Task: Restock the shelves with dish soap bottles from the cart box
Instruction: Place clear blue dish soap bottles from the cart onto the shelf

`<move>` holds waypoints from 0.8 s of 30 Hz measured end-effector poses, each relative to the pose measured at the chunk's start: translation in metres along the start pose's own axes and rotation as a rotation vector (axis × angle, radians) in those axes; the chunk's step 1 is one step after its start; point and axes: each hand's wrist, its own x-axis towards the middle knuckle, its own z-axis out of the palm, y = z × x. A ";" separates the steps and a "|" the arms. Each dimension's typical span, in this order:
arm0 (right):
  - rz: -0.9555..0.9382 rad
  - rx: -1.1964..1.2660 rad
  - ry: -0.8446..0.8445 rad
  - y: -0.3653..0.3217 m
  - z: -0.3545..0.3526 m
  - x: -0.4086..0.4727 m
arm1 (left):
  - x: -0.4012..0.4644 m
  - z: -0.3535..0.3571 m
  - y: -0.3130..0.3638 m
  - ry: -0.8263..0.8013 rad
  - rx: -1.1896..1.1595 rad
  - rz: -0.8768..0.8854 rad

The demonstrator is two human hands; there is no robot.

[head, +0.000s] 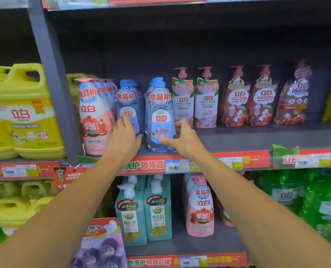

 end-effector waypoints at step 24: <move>0.034 -0.472 0.282 -0.029 0.057 0.012 | -0.069 0.018 -0.030 0.086 -0.001 0.203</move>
